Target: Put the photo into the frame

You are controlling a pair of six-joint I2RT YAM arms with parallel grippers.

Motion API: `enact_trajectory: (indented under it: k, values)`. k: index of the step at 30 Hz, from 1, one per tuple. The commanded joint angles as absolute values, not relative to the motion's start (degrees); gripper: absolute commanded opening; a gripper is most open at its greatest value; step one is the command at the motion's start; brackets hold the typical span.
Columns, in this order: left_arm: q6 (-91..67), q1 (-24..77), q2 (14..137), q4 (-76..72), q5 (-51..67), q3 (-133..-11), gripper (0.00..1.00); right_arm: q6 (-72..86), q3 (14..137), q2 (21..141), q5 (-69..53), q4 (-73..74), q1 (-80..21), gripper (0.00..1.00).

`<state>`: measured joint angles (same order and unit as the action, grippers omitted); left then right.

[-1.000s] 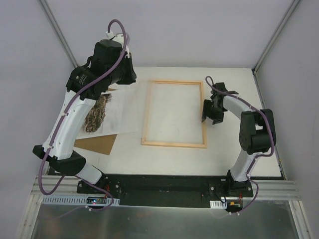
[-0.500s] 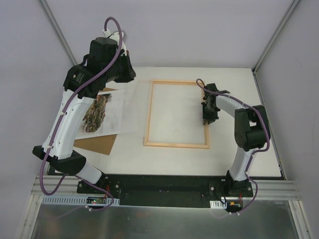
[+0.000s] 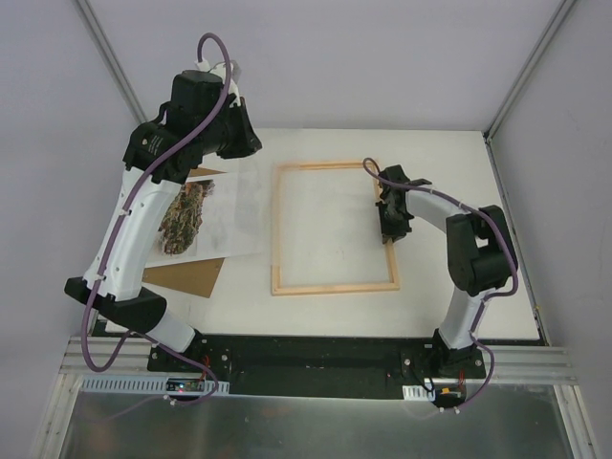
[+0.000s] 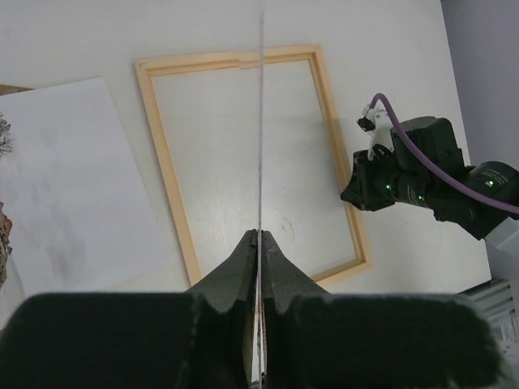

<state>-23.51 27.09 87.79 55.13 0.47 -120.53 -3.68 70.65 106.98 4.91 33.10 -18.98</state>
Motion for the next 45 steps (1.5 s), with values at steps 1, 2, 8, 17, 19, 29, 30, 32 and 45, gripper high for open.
enact_trajectory:
  k: [1,2,8,17,19,29,30,32,45]
  values:
    - [-25.66,25.49,86.75,52.39,3.60,-118.66,0.00,-5.19,67.15,105.47,6.86,36.56,-19.86,0.01]
    - [-25.84,25.31,86.57,52.03,3.95,-117.96,0.00,-4.84,66.45,104.86,6.86,36.39,-19.86,0.01]
    - [-28.03,24.35,85.87,49.31,6.50,-113.21,0.00,-3.96,62.85,101.78,6.68,36.30,-20.21,0.05]
    - [-33.66,22.94,85.43,44.13,9.40,-107.76,0.00,-1.23,68.36,97.65,9.23,42.00,-19.52,0.73]
    - [-35.41,22.50,84.99,42.29,10.19,-105.66,0.00,-0.09,71.53,96.42,8.44,44.11,-18.38,0.78]
    - [-47.36,20.31,80.86,22.70,17.31,-88.61,0.00,7.56,78.14,97.38,3.87,42.63,-9.15,0.50]
    - [-48.77,19.87,80.60,20.07,18.79,-86.24,0.00,7.99,77.96,97.90,3.26,41.93,-8.44,0.45]
    - [-52.80,19.16,80.68,14.88,21.43,-82.64,0.00,8.70,76.56,98.52,1.76,39.82,-7.39,0.36]
    - [-66.26,17.84,85.95,-12.81,34.71,-66.54,0.00,8.17,75.67,106.26,-1.67,37.00,-4.83,0.13]
